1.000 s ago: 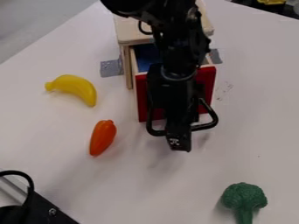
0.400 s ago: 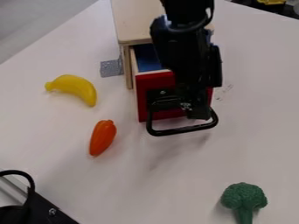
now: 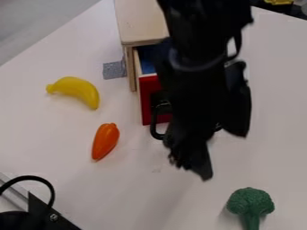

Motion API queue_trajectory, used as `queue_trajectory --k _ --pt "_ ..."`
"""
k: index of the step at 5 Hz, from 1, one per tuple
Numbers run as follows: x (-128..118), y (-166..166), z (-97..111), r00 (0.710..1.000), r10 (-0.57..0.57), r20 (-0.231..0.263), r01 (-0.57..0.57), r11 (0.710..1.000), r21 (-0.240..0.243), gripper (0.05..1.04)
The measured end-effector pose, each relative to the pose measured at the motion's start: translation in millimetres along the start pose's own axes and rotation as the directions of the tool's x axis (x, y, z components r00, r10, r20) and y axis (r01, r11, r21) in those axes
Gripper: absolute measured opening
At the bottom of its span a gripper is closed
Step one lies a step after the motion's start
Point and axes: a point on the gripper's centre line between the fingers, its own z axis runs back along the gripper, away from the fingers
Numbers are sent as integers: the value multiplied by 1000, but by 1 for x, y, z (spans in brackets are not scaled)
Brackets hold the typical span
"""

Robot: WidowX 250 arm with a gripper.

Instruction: Open the drawer

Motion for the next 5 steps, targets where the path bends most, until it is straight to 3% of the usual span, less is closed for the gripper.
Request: queue_trajectory --k 5 --pt "-1 0 1 1000 -23 6 23 1000 -8 1001"
